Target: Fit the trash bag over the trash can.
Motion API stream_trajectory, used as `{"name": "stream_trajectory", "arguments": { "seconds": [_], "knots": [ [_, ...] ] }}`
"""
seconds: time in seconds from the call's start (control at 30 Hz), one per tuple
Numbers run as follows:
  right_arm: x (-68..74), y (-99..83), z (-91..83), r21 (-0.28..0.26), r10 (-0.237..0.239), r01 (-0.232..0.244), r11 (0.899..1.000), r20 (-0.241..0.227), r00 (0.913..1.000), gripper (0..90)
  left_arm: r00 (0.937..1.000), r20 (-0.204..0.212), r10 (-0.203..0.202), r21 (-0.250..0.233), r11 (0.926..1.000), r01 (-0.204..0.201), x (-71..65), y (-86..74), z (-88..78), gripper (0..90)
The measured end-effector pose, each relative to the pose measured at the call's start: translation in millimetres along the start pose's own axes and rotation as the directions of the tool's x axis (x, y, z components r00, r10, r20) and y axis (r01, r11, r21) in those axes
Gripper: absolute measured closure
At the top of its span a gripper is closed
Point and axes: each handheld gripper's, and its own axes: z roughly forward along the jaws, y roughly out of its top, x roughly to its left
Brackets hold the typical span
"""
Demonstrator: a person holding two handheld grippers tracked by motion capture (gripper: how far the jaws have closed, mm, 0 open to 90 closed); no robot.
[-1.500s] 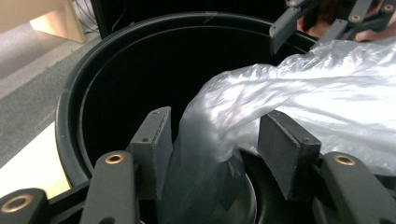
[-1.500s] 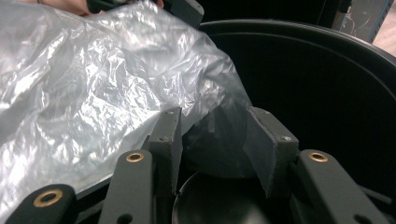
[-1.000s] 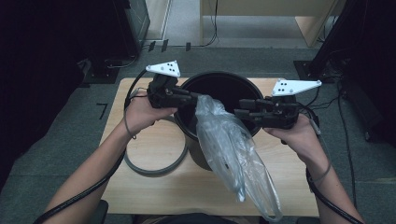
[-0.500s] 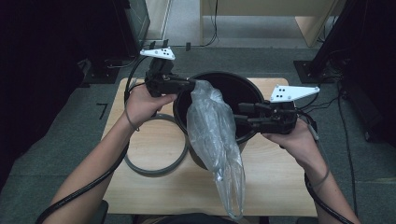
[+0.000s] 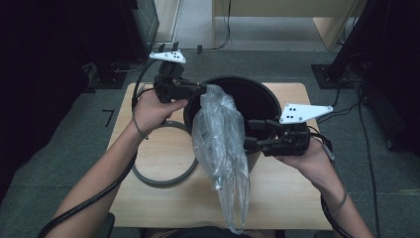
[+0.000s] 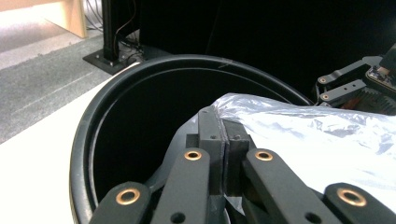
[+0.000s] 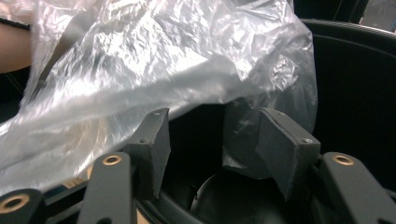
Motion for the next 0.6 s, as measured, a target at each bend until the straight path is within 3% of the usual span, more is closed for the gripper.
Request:
{"name": "stream_trajectory", "arguments": {
  "seconds": [0.13, 0.33, 0.47, 0.6],
  "knots": [
    [4.7, -1.4, -0.6, -0.025, 0.014, -0.014, 1.0, 0.006, 0.9999, 41.9, 0.9991, -0.002, 0.043, 0.016, 0.999, -0.042, -4.6, -6.9, 0.7, 70.0],
    [11.2, -5.7, -6.6, -0.066, 0.023, -0.022, 0.998, 0.025, 0.9994, 40.0, 0.9958, -0.006, 0.091, 0.031, 0.9954, -0.091, -9.6, -19.1, -9.8, 51.9],
    [15.8, -4.8, -9.3, -0.078, 0.014, -0.012, 0.997, 0.025, 0.9996, 39.1, 0.9931, -0.001, 0.117, 0.038, 0.9924, -0.117, -15.1, -28.7, -17.8, 45.8],
    [19.8, -2.4, -7.3, -0.09, 0.012, -0.01, 0.996, 0.013, 0.9998, 38.9, 0.9877, 0.032, 0.153, 0.05, 0.9868, -0.154, -23.1, -37.6, -19.0, 42.3]
  ]
}}
